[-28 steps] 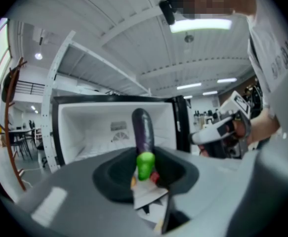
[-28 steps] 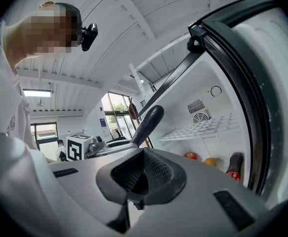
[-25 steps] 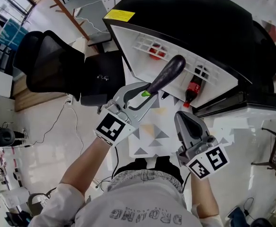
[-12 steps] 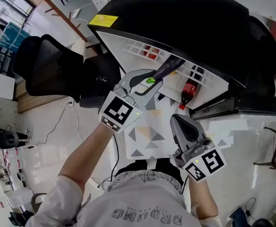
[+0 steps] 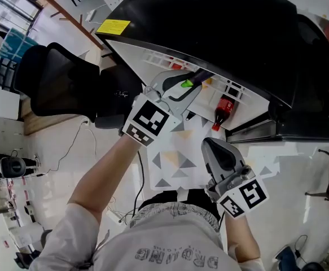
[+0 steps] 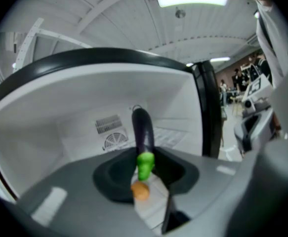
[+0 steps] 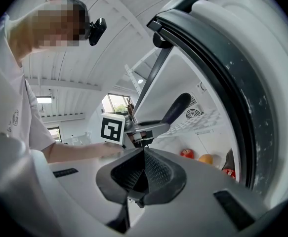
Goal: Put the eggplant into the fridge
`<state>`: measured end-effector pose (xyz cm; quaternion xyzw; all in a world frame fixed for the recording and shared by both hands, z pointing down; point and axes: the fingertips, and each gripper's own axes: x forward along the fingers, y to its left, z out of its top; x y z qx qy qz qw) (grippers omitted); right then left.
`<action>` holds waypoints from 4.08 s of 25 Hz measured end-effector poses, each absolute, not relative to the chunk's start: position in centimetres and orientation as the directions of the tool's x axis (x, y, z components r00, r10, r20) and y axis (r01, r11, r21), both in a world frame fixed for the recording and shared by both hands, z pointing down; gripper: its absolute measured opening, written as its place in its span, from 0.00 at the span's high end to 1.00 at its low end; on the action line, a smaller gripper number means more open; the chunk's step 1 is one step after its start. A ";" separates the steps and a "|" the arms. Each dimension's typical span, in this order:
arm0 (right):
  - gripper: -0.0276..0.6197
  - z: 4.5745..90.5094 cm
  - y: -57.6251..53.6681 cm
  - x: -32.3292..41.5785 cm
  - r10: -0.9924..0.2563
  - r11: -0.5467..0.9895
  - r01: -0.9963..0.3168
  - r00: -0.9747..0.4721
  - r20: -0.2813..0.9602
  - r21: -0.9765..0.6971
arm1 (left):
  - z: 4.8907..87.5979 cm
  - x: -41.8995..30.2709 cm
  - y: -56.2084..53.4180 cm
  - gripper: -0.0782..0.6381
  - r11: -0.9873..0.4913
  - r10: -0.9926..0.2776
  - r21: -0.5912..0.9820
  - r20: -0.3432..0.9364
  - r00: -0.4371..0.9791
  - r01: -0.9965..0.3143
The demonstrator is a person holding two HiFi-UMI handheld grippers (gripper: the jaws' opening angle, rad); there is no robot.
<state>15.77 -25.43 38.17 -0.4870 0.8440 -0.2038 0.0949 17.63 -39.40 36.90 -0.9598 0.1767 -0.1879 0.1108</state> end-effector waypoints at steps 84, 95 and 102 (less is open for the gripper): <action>0.95 39.2 -24.8 15.9 -0.857 0.438 -0.783 -0.513 0.058 -0.441 | 37.3 21.0 -41.8 0.69 -0.919 -0.375 -0.298 0.469 0.800 -0.256; 0.95 37.6 -25.1 13.1 -0.856 0.451 -0.802 -0.513 0.063 -0.392 | 34.3 15.6 -38.4 0.82 -0.907 -0.401 -0.278 0.340 0.851 -0.317; 0.95 36.2 -25.3 11.1 -0.865 0.446 -0.824 -0.498 0.070 -0.351 | 32.1 10.6 -34.8 0.88 -0.920 -0.380 -0.192 0.217 0.899 -0.342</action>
